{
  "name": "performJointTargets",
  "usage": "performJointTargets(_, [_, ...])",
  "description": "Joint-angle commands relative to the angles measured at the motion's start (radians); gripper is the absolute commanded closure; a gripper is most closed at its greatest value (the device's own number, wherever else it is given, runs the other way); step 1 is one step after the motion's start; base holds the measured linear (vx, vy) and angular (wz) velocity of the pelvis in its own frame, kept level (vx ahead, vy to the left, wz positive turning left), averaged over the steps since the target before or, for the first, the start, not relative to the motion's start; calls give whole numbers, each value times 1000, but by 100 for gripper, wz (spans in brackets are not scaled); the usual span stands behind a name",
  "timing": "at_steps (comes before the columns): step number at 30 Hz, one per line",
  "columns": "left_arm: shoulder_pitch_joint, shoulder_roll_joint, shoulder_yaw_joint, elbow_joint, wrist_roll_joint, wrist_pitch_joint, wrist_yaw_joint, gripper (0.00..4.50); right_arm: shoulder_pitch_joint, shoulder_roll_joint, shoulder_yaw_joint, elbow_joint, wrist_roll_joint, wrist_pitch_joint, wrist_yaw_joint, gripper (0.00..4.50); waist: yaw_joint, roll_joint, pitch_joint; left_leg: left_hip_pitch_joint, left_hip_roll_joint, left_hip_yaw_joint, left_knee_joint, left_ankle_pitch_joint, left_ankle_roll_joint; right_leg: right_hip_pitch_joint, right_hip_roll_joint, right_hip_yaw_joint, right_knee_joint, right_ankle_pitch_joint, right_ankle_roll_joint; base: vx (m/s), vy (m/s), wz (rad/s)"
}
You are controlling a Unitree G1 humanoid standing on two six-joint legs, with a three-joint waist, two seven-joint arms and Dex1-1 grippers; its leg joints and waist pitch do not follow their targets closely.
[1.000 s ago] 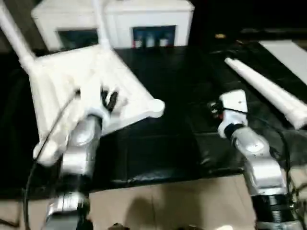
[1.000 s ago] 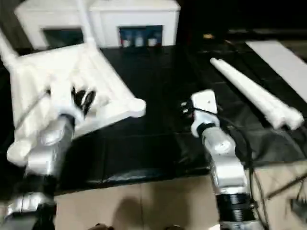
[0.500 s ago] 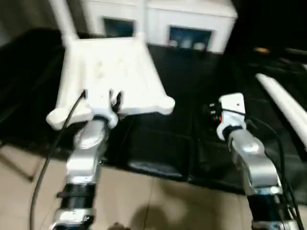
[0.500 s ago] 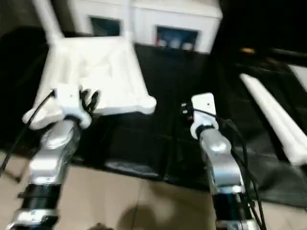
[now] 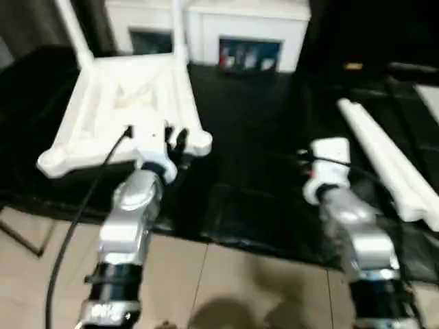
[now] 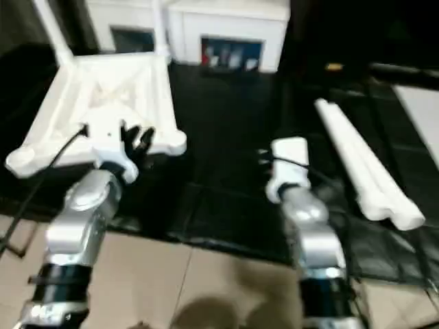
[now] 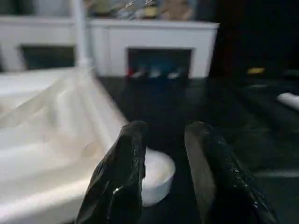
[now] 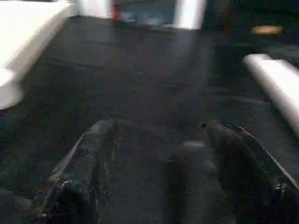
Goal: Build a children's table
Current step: Pick table leg
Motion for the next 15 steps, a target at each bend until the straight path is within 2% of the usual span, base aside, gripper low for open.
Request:
performJointTargets(1, [-4, -8, -20, -18, -13, 23, -1, 288, -26, -21, -14, -9, -16, 0, 2, 127, 30, 6, -51, 17, 163, -28, -204, -909, 117, 43, -56, 56, 28, -224, 16, -38, -28, -68])
performJointTargets(2, [-4, -8, -20, -19, -13, 24, 0, 288, -28, -23, -13, -7, -19, -2, 4, 127, 35, -69, -52, -29, -37, 4, 22, -581, 88, 35, -53, 118, -227, -755, 172, 21, -114, -47])
performJointTargets(3, [-4, -8, -20, -20, -14, 25, 1, 288, -34, -31, -9, -3, -29, -5, 5, 127, 53, -26, -51, -60, -67, -1, 118, -358, 123, 43, -164, 173, -311, -953, 161, 73, -110, -41])
performJointTargets(4, [-5, -8, -20, -19, -15, 25, 1, 288, -38, -35, -7, 0, -33, -5, 5, 127, 82, -66, -101, -176, -76, -68, 182, -151, 157, 149, -163, 235, -251, -785, 135, 73, -110, -41])
performJointTargets(5, [-4, -8, -20, -20, -13, 24, 2, 288, -41, -38, -6, 2, -34, -4, 5, 127, 76, -76, -90, -214, -102, -92, 179, -54, 176, 154, -107, 211, -227, -440, 127, 99, -102, -6])
performJointTargets(6, [-4, -8, -19, -21, -13, 24, 1, 288, -44, -39, -4, 5, -30, -2, 6, 127, 74, -62, -98, -216, -111, -98, 166, 8, 184, 160, -98, 200, -223, -272, 103, 131, -105, 27])
performJointTargets(7, [-4, -9, -18, -22, -14, 25, 0, 288, -44, -39, -3, 6, -29, -2, 6, 127, 67, -35, -96, -208, -104, -101, 114, 113, 204, 148, -79, 179, -235, -51, 27, 131, -105, 27])
performJointTargets(8, [-4, -7, -18, -24, -15, 26, -1, 288, -47, -41, 1, 7, -28, -3, 7, 127, 54, 11, -106, -212, -79, -109, 35, 218, 226, 167, -50, 102, -235, 42, -16, 165, -54, 12])
performJointTargets(9, [-4, -5, -19, -26, -17, 27, -2, 288, -49, -43, 4, 6, -25, -3, 9, 127, 53, 33, -102, -178, -59, -113, -1, 208, 235, 146, -29, 71, -245, 35, 2, 196, 24, -6])
performJointTargets(10, [-3, -3, -20, -28, -19, 29, -2, 288, -50, -42, 4, 5, -25, -2, 11, 127, -8, 67, -103, -74, 60, -233, -72, 8, 356, 61, 23, 12, -116, -47, 44, 196, 24, -6])
performJointTargets(11, [-3, -1, -22, -29, -21, 30, -5, 288, -50, -42, 5, 2, -29, 8, 7, 127, -23, 63, -146, 45, 90, -284, -41, -19, 506, -45, 22, 23, -20, -112, 55, 214, 43, -3])
performJointTargets(12, [-2, 0, -24, -29, -22, 32, -6, 288, -50, -42, 5, 0, -32, 15, 3, 127, -27, 54, -138, 22, 65, -261, -35, 71, 551, -75, 14, 31, 6, -39, 110, 197, 9, 2])
performJointTargets(13, [-2, 4, -27, -30, -22, 36, -12, 288, -51, -41, 3, -3, -29, 20, 4, 127, -30, 49, -136, 15, 56, -242, -34, 129, 562, -88, 13, 33, 8, 0, 134, 197, 9, 2])
performJointTargets(14, [0, 7, -29, -30, -34, 33, -35, 285, -51, -34, -16, -12, 12, 41, 28, 109, -37, 35, -139, 7, 39, -222, -21, 380, 602, -114, 5, 41, -3, 90, 170, 146, -10, 6])
performJointTargets(15, [1, 19, -41, -30, -41, 39, -63, 282, -56, -43, -18, -16, 22, 76, 44, 99, -36, 31, -135, -14, 24, -198, -15, 516, 610, -117, 3, 48, -20, 149, 174, 115, -60, 4])
